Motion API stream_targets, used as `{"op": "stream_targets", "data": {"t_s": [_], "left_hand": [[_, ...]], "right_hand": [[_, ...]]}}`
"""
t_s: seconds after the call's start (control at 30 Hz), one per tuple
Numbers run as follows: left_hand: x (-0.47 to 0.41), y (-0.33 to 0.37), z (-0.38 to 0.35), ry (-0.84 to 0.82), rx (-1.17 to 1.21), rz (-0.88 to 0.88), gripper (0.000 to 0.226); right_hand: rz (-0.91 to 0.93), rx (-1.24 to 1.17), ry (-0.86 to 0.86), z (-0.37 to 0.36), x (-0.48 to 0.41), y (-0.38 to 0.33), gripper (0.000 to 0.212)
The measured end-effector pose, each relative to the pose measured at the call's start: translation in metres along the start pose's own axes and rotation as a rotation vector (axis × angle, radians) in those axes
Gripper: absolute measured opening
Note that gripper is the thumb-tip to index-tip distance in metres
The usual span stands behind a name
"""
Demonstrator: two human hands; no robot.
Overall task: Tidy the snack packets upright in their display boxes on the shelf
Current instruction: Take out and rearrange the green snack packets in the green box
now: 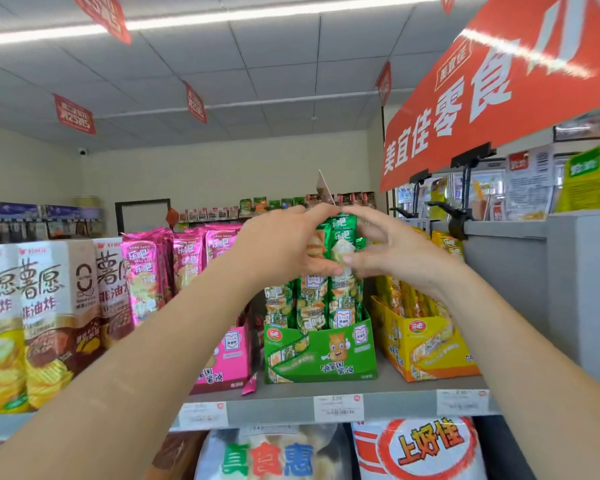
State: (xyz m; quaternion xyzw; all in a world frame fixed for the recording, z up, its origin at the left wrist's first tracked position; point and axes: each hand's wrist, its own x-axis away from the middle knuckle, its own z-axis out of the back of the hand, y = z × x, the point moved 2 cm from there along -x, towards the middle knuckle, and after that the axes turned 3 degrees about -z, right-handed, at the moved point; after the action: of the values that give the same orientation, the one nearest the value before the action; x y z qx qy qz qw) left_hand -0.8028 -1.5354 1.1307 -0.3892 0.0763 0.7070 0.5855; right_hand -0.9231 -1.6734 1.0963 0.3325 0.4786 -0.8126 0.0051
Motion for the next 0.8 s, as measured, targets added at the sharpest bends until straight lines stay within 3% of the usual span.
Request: {"op": "stream_targets", "data": {"t_s": [0.07,0.13,0.23,0.33,0.4,0.53,0.63,0.67,0.73,0.8], "left_hand": [[-0.002,0.003,-0.002,0.01,-0.029,-0.011,0.091],[-0.005,0.005,-0.001,0.002,-0.057,0.005,0.092],[-0.009,0.005,0.001,-0.045,0.018,0.007,0.089],[-0.008,0.001,0.001,-0.14,0.327,0.005,0.081],[-0.006,-0.003,0.001,-0.137,0.44,0.05,0.079],[0.002,-0.001,-0.016,0.095,0.24,0.188,0.07],[0.004,0.011,-0.028,0.125,0.003,0.152,0.072],[0.003,0.012,-0.028,0.11,-0.019,0.159,0.076],[0.005,0.015,-0.026,0.099,-0.011,0.172,0.084],[0.014,0.023,-0.018,0.151,0.052,0.16,0.089]], "right_hand": [[-0.015,-0.138,0.227,0.012,0.0,0.008,0.045],[-0.105,-0.023,0.464,0.019,-0.011,0.018,0.039],[-0.247,0.124,0.369,0.008,-0.033,0.029,0.049],[-0.235,0.087,0.268,-0.006,-0.046,0.035,0.043],[-0.214,0.034,0.287,-0.008,-0.049,0.041,0.041],[-0.118,-0.241,0.239,-0.007,-0.045,0.04,0.03],[-0.174,-0.344,0.152,-0.014,-0.044,0.033,0.025],[-0.194,-0.357,0.134,-0.016,-0.042,0.031,0.024],[-0.182,-0.333,0.157,-0.016,-0.038,0.029,0.042],[-0.091,-0.155,0.331,-0.01,-0.026,0.027,0.05]]}}
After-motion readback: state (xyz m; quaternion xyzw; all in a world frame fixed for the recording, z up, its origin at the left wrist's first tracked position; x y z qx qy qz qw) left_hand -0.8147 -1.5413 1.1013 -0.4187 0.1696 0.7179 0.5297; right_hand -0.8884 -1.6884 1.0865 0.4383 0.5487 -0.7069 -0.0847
